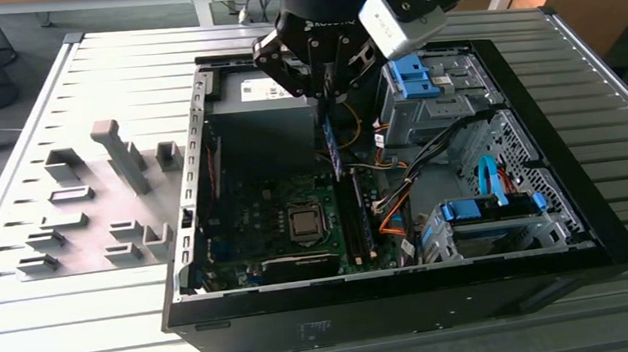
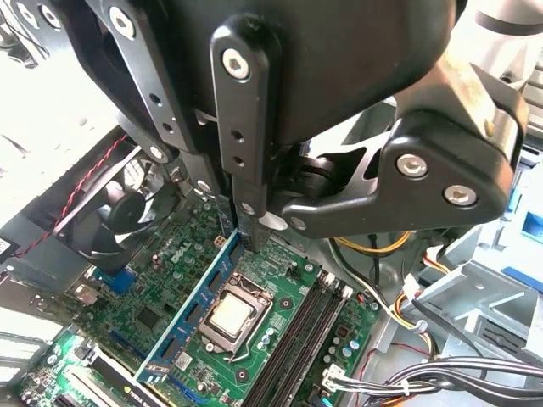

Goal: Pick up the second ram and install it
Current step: 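Insert the second ram into the second slot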

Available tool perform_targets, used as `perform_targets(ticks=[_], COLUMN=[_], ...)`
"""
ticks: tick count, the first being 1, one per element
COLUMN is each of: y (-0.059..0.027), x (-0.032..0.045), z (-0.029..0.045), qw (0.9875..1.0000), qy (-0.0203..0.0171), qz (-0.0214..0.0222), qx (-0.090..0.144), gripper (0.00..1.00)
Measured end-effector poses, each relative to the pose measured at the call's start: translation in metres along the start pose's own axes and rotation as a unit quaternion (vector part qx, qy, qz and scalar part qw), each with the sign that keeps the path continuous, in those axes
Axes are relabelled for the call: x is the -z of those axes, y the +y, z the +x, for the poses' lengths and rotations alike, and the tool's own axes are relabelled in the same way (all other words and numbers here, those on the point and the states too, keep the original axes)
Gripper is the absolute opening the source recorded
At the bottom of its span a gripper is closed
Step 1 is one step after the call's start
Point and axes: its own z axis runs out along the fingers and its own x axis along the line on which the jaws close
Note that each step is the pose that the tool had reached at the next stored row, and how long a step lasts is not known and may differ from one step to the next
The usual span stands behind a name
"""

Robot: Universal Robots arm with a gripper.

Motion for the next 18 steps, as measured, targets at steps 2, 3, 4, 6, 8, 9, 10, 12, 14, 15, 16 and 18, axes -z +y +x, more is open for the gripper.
perform_targets(ticks=[2,3,4,6,8,9,10,12,14,15,16,18], y=[0.0000,0.0000,-0.0001,-0.0001,-0.0001,-0.0001,-0.0001,0.0001,0.0002,0.0002,0.0003,0.0002], x=[-0.0001,-0.0003,-0.0006,-0.0018,-0.0035,-0.0050,-0.0069,-0.0106,-0.0141,-0.0157,-0.0166,-0.0166], z=[-0.0003,-0.0015,-0.0028,-0.0065,-0.0087,-0.0096,-0.0105,-0.0110,-0.0110,-0.0110,-0.0111,-0.0110], qw=[1.0000,1.0000,1.0000,1.0000,1.0000,1.0000,1.0000,1.0000,1.0000,1.0000,1.0000,1.0000], qy=[0.0000,-0.0001,-0.0001,0.0000,0.0000,0.0000,0.0000,0.0000,-0.0003,-0.0005,-0.0007,-0.0007], qz=[0.0000,-0.0002,-0.0002,0.0000,0.0000,0.0000,0.0001,0.0000,0.0000,0.0000,0.0000,0.0001], qx=[0.000,0.000,0.000,0.000,0.000,0.000,0.000,0.000,0.000,0.000,0.000,0.000], gripper=[0.14,0.14,0.14,0.14,0.14,0.14,0.14,0.14,0.14,0.14,0.14,0.14])
